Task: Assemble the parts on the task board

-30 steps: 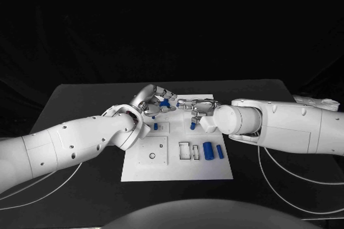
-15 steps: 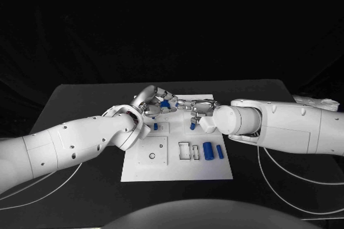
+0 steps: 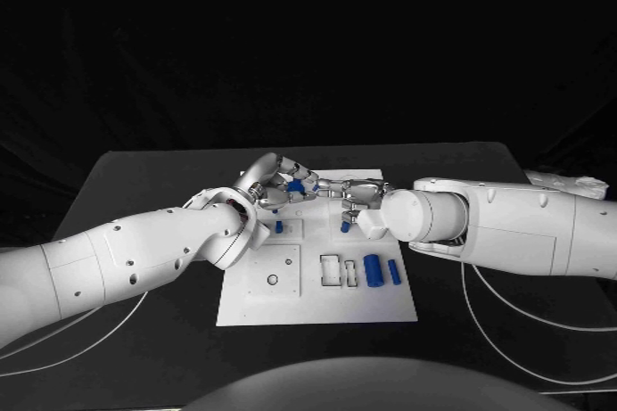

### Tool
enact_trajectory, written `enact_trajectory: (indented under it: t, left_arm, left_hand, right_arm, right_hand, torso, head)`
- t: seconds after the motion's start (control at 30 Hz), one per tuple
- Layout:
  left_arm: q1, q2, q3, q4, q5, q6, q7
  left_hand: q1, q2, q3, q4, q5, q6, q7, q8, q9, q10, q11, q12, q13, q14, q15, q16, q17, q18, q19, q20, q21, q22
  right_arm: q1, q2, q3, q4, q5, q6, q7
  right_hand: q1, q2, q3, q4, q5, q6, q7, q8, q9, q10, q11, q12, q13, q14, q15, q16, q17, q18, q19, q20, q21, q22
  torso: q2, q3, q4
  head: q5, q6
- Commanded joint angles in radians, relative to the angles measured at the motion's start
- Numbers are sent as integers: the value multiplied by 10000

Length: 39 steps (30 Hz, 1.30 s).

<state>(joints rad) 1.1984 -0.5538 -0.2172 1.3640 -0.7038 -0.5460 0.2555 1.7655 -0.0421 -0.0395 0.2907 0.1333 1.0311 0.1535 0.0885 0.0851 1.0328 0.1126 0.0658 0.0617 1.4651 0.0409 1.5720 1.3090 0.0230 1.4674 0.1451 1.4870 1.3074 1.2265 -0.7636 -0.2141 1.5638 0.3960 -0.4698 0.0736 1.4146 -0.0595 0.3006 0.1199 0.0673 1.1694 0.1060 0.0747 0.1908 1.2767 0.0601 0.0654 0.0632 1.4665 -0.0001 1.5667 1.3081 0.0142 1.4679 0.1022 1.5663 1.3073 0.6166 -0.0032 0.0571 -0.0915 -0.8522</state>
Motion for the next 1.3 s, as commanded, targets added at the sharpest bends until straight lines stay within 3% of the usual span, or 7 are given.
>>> enact_trajectory:
  t: [0.03,1.3]
  left_arm:
    - [-11,37,2,-3,-46,85,-42]
    - [-16,34,2,-168,-46,216,125]
  left_hand:
    - [-25,116,72,-10,-21,74,5,66,-6,73,-10,15,2,1057,32,-12,2618,-19,421,18,7,2358]
    - [376,632,699,5,-1,498,-89,86,15,512,-106,-18,-12,1057,-45,-12,2618,-32,454,-53,58,2377]
  right_arm:
    - [5,9,11,40,9,181,-39]
    - [5,17,11,24,16,257,-279]
  right_hand:
    - [-99,-35,-30,17,50,-23,-56,36,6,-69,7,-42,-17,1043,27,41,2627,-142,1029,75,45,2635]
    - [-120,-20,-44,39,51,-30,-59,25,0,-90,5,-42,-16,1043,21,41,2627,-142,1029,73,45,2635]
  torso:
    - [0,-2,4]
    - [-8,1,2]
  head:
    - [-10,-4]
    - [-49,15]
